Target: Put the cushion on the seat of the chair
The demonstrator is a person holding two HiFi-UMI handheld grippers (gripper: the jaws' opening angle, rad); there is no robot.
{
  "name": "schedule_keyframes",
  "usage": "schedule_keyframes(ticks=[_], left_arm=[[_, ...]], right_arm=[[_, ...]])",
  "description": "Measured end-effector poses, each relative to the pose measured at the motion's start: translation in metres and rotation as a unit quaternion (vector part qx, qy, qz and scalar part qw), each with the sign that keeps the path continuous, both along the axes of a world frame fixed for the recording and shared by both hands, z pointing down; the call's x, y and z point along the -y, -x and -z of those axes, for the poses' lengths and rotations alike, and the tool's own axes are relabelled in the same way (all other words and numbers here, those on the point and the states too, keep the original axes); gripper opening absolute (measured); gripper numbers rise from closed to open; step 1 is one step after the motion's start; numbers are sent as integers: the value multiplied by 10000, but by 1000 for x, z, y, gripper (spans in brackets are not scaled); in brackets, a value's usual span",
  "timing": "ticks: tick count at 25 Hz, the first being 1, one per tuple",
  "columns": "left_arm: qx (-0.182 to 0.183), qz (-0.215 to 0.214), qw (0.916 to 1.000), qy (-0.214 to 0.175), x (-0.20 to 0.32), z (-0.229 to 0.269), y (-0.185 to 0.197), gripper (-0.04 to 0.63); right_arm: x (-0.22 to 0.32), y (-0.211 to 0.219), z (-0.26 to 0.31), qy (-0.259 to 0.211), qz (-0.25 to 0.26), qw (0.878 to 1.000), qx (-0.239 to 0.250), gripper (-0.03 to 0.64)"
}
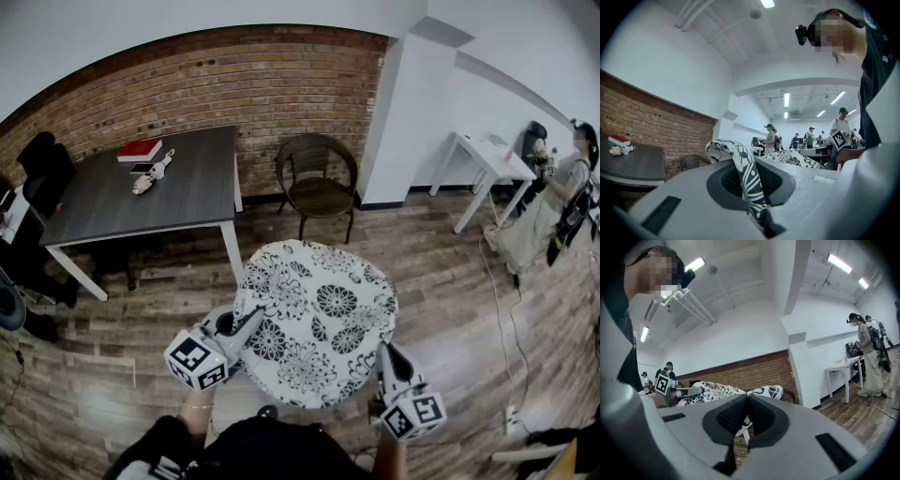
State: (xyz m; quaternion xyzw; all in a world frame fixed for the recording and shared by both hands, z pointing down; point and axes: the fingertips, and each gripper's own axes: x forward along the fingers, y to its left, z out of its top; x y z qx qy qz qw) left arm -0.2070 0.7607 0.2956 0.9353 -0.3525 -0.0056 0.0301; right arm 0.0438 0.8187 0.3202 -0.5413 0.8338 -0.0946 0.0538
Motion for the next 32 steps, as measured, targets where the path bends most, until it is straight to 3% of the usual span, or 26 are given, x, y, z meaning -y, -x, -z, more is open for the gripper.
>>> schedule_keyframes(ticks=[6, 24, 32], left_arm=[[9, 41, 10000, -45, -15, -7, -81, 14], [-31, -234, 9997, -22, -19, -3, -66, 14], [10, -386, 9992, 53, -14, -5, -85, 14]], right_arm=[[-14, -79, -8, -48, 41, 10000, -4, 6], [-35, -72, -2, -134, -339, 9989, 285, 6], [-41, -89, -2, -111, -539, 9978, 364, 6]])
